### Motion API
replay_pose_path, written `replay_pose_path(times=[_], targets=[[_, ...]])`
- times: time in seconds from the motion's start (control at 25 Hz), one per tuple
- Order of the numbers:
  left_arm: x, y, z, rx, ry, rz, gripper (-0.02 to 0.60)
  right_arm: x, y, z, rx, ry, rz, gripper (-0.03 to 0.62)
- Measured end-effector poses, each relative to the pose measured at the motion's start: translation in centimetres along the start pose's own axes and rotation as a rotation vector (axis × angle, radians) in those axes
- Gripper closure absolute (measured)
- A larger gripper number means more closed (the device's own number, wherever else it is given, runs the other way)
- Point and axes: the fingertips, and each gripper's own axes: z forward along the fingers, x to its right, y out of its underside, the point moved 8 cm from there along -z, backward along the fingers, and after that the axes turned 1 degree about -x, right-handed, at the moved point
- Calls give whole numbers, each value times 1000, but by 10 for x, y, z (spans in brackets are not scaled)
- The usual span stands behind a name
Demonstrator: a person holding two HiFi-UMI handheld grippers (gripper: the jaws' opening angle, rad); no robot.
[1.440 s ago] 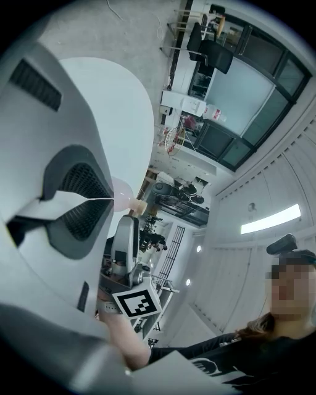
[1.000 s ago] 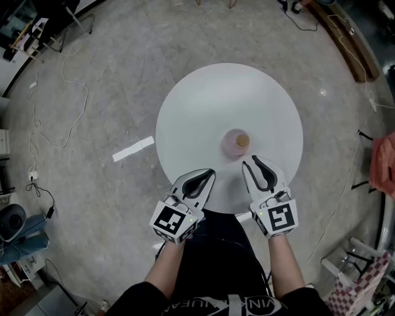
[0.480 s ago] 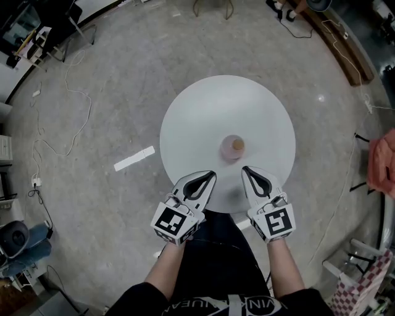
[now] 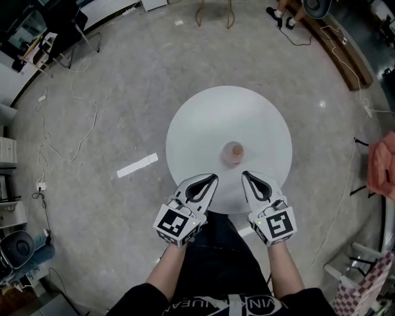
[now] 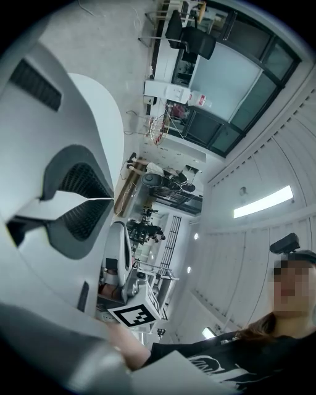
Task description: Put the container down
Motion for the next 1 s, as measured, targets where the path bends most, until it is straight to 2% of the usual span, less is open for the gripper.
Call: replay_pose_path(times=[0.32,1.0], targets=[[2,-24,-8,27,-17,20,566,-8,-18,-7,45,-46,11,588],[8,-75,-12,91,26,109,566,-14,-62,-11,90,-68,-1,588]])
